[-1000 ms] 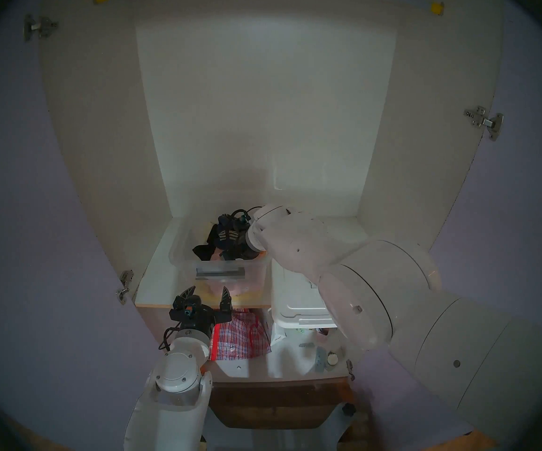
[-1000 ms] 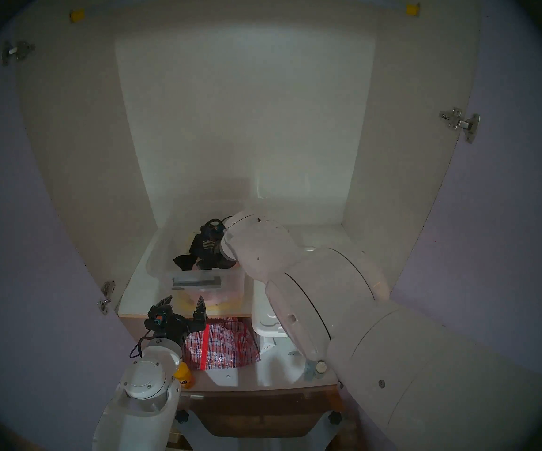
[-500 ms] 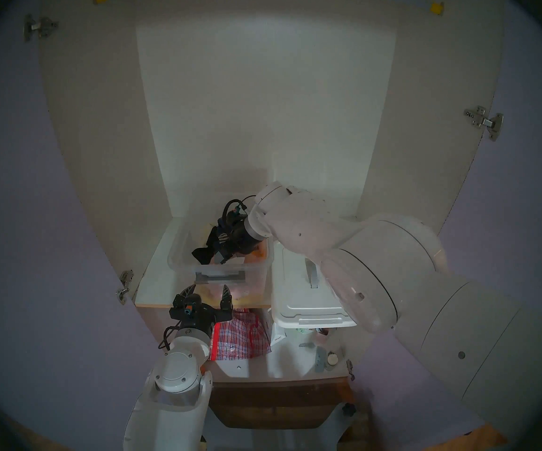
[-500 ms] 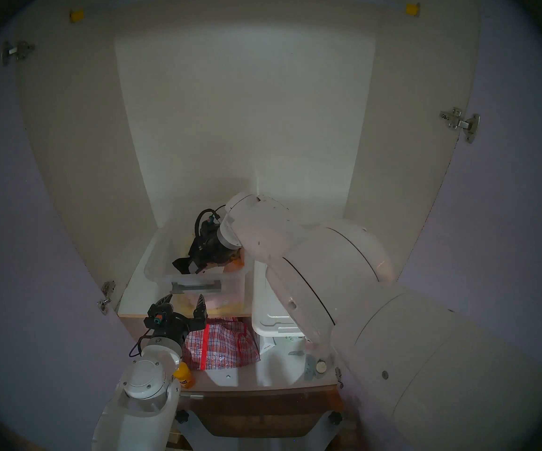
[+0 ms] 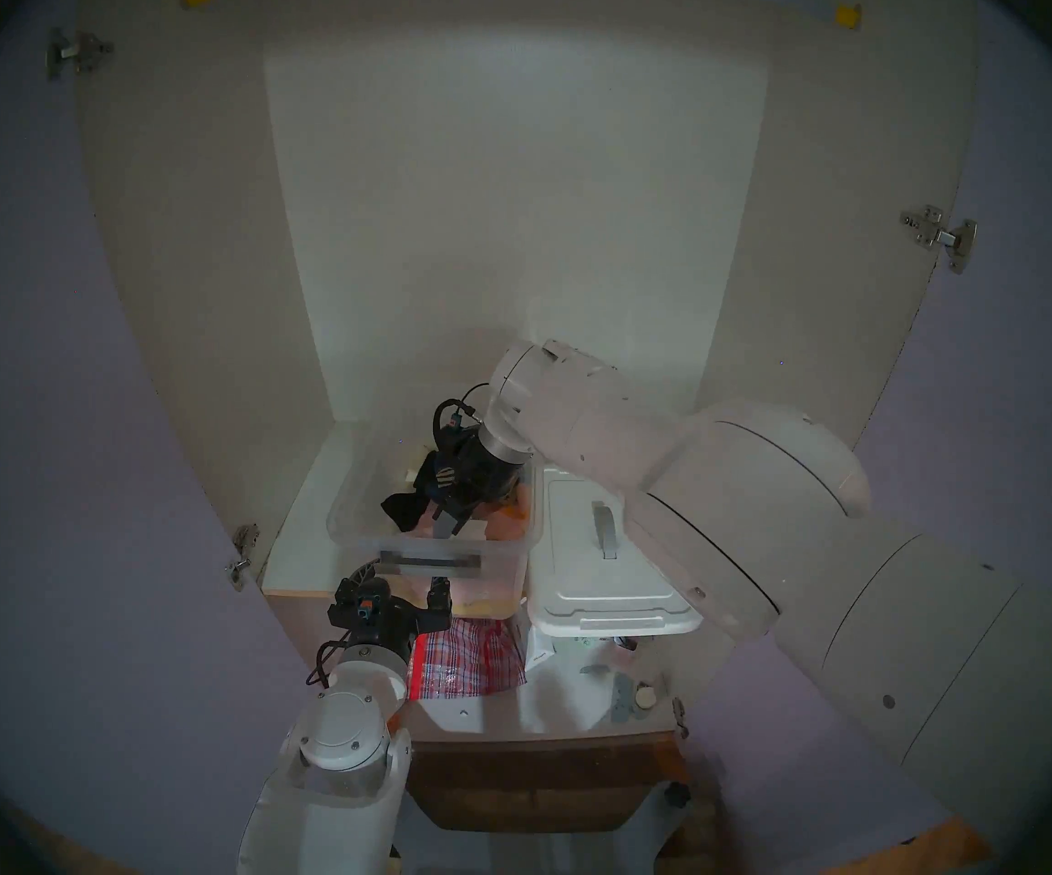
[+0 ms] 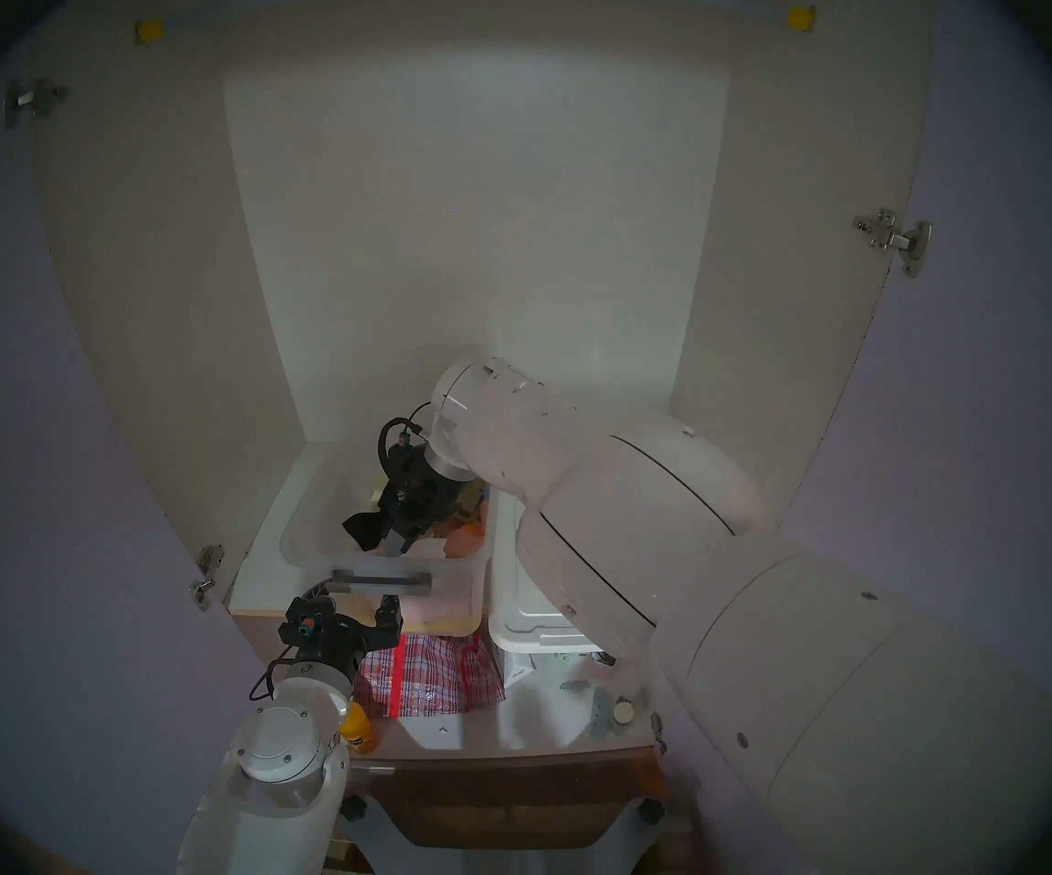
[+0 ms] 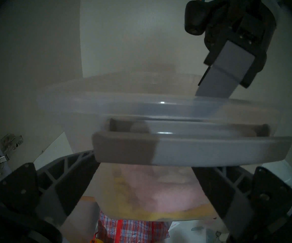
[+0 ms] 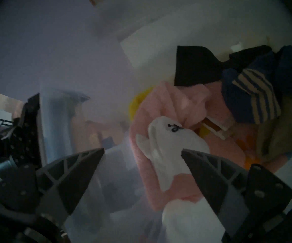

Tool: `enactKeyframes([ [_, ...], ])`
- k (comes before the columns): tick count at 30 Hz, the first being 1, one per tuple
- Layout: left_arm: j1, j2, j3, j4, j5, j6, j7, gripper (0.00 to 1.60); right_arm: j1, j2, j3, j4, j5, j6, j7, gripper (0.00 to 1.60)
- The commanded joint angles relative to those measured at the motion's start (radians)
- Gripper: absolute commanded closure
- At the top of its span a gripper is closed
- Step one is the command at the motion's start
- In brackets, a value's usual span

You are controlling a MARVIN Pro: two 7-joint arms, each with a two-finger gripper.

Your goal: Take socks out of the storage bin, place them on top of the cabinet, and put the lid back on the bin

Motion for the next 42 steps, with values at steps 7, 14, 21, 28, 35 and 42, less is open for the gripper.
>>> enactKeyframes([
  [7,-0.021,0.001,0.000,-0.027,-0.001,-0.009,-0.002,0.00,-0.020,-0.003,0.055,-0.024,0.026,-0.041,-0.243,0.00],
  [14,-0.021,0.000,0.001,-0.023,-0.001,-0.008,0.000,0.00,-0.037,-0.028,0.131,-0.030,0.066,-0.044,-0.344,0.00],
  [21,-0.021,0.001,0.001,-0.022,-0.001,-0.008,0.002,0.00,-0.065,-0.064,0.171,-0.023,0.053,-0.045,-0.360,0.00],
  [28,-0.021,0.001,0.002,-0.020,0.000,-0.008,0.004,0.00,-0.098,-0.064,0.158,-0.017,0.040,-0.058,-0.381,0.00],
  [35,-0.021,0.000,0.002,-0.017,0.000,-0.007,0.006,0.00,-0.116,-0.072,0.137,-0.019,0.018,-0.070,-0.412,0.00],
  [42,-0.021,0.000,0.003,-0.014,0.000,-0.007,0.008,0.00,-0.144,-0.074,0.122,-0.017,0.003,-0.079,-0.438,0.00],
])
